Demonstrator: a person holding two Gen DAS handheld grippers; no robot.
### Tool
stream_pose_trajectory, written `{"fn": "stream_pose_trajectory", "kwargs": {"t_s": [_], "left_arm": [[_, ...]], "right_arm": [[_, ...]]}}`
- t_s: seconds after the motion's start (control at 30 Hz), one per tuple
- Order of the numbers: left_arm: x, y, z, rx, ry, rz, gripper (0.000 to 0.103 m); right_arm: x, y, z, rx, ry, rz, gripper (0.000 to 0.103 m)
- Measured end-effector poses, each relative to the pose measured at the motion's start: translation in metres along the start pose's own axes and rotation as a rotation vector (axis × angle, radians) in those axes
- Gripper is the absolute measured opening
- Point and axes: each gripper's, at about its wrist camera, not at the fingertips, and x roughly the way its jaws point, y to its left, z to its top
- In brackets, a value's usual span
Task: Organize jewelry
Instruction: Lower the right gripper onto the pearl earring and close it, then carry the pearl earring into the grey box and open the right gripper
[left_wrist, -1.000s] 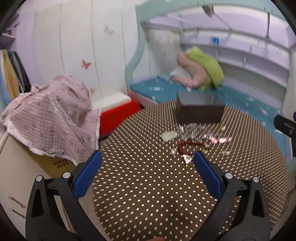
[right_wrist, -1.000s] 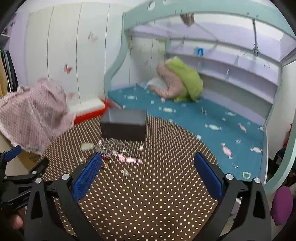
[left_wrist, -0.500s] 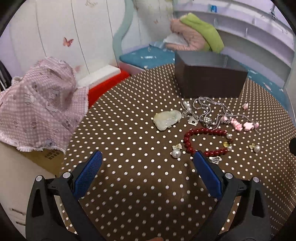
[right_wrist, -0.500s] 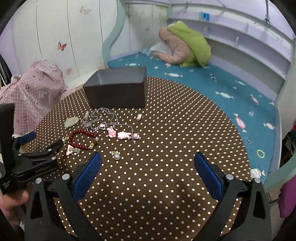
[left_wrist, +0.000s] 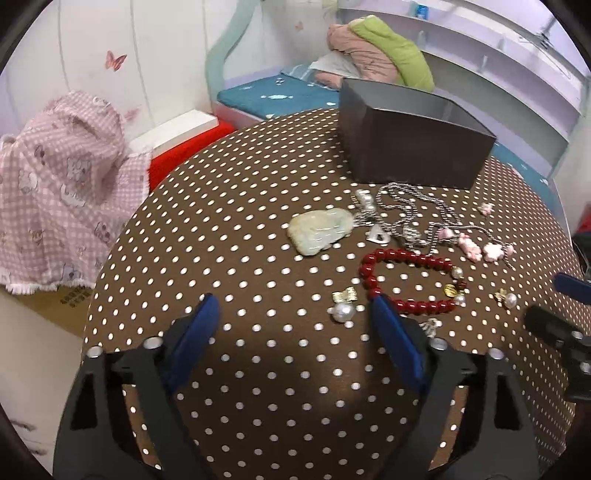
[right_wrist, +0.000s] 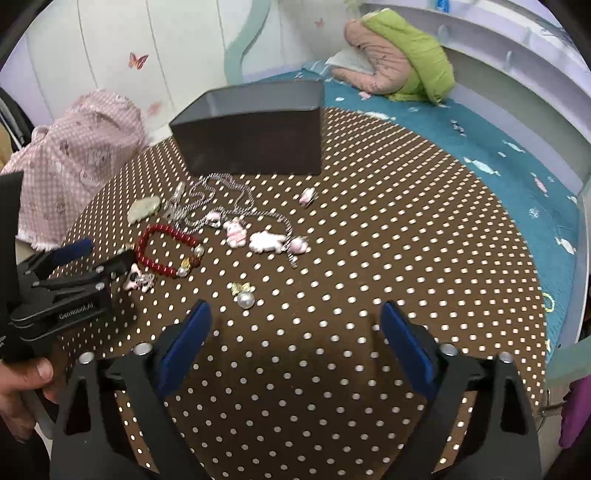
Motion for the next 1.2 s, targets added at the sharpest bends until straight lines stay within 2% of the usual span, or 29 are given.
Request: {"fn": "stream_pose_trajectory", "kwargs": {"t_s": [0.07,0.3,0.37,0.4,0.47,0.67,0.93,1.07,1.2], "left_arm": [[0.0,-0.006,0.001,0.008,-0.003,-0.009,0.07],[-0.003,-0.004,0.002,0.015,-0.016,-0.049,0.042],[-0.005,-0.002,0.002,0.007,-0.018,-0.067,0.029],[-0.006,0.0,0.002,0.003,-0.018,-0.082,0.026],[-0.007,0.003,0.0,-0.003,-0.017,-0.107,0.013],[-0.013,0.005,-0.002,-0.019,-0.016,-0.15,0.011],[-0.038,0.007,0.003,-0.032,-0.063,-0.147,0.011],[-0.065,0.009,0.026,-0.036,-0.133,-0.164,0.011],[-0.095,0.003,0.065,-0.003,-0.237,-0.175,0.011]], "right_arm": [[0.004,0.004,0.0,-0.016,0.01,0.011,0.07],[0.014,0.02,0.004,-0.097,-0.004,0.021,0.046],[0.015,0.027,0.003,-0.139,-0.011,0.011,0.03],[0.015,0.03,0.002,-0.156,-0.014,0.006,0.027],[0.015,0.032,0.001,-0.165,-0.012,0.007,0.01],[0.014,0.024,0.002,-0.132,-0.004,0.055,0.009],[-0.017,0.012,0.016,-0.121,-0.047,0.109,0.009],[-0.046,0.011,0.042,-0.16,-0.118,0.138,0.009],[-0.077,0.01,0.08,-0.189,-0.217,0.162,0.01]]}}
